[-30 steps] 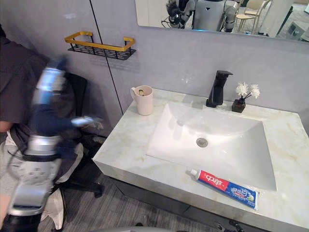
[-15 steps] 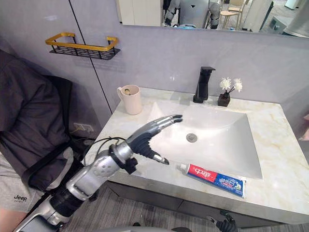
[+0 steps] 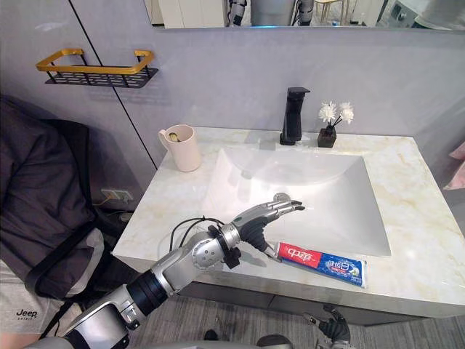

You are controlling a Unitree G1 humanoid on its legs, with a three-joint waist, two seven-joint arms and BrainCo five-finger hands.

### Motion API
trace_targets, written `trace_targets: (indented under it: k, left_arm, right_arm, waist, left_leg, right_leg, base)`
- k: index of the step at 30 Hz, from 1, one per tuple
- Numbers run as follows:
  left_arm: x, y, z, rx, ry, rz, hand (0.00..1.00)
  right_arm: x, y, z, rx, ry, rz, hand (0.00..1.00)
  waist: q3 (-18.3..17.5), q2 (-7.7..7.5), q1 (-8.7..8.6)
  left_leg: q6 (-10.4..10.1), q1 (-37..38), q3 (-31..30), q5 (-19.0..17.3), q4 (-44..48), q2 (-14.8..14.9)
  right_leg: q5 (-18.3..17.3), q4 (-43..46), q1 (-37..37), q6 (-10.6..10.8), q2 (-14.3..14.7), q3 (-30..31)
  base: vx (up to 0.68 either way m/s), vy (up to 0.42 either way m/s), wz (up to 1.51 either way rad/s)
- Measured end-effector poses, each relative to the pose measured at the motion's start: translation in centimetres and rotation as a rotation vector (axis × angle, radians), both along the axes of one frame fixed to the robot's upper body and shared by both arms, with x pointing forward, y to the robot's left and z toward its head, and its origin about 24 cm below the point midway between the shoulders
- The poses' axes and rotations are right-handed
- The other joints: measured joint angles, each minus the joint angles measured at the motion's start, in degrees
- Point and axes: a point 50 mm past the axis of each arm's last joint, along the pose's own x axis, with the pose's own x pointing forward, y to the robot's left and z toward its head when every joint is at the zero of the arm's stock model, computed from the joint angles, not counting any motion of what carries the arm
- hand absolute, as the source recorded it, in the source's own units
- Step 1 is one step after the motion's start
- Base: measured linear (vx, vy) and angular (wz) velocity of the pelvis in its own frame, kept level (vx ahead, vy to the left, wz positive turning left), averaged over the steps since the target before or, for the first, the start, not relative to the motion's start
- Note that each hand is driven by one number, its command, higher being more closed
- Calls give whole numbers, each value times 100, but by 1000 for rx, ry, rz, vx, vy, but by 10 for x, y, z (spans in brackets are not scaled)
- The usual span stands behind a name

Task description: Organize washtable

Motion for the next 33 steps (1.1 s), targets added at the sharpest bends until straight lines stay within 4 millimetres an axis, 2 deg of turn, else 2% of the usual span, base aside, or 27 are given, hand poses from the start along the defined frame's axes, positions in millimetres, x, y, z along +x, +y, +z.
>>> trace_targets:
  k: [3, 9, 10, 14, 17, 23, 33]
  left_arm:
    - [1, 0, -8, 40, 3, 8, 0]
    - [1, -1, -8, 58, -29, 11, 0]
    - [1, -2, -8, 65, -42, 12, 100]
    - [1, -4, -13, 83, -51, 23, 100]
    - [1, -4, -14, 106, -69, 20, 100]
    - [6, -10, -13, 105, -81, 31, 100]
    - [11, -9, -11, 99, -77, 53, 100]
  right_arm:
    - [5, 1, 1, -1, -11, 1, 0]
    - [13, 1, 3, -10, -32, -4, 0]
    - [12, 3, 2, -6, -31, -6, 0]
    - [13, 3, 2, -6, -34, -7, 0]
    - [12, 3, 3, -8, -37, -9, 0]
    - [13, 4, 2, -4, -41, -11, 0]
    - [13, 3, 3, 0, -47, -32, 0]
  waist:
    - [18, 6, -99]
    - [199, 37, -116]
    - [208, 27, -112]
    - [211, 31, -126]
    - [216, 39, -224]
    - [211, 67, -225]
    - [225, 165, -236]
  left_leg:
    - [-2, 18, 53, -1, -31, 1]
    - [-10, 99, 233, -7, -91, 13]
    - [-24, 100, 259, -16, -92, 16]
    - [-40, 113, 298, -27, -92, 17]
    - [-55, 120, 313, -37, -92, 22]
    - [-88, 149, 461, -62, -94, 77]
    - [-154, 199, 536, -107, -93, 189]
  right_leg:
    - [12, -15, -8, 8, -2, 49]
    - [106, -110, 7, 15, 4, 197]
    - [106, -111, 2, 16, 2, 216]
    - [109, -119, 0, 20, 0, 291]
    - [111, -127, 2, 23, 0, 309]
    - [170, -206, 3, 20, 54, 452]
    - [173, -267, 52, 14, 164, 498]
  base:
    - [5, 0, -7]
    - [-12, 0, -19]
    - [-12, -2, -4]
    - [-10, -4, -6]
    - [-5, -3, -2]
    - [-21, -14, -12]
    - [-7, -32, -4]
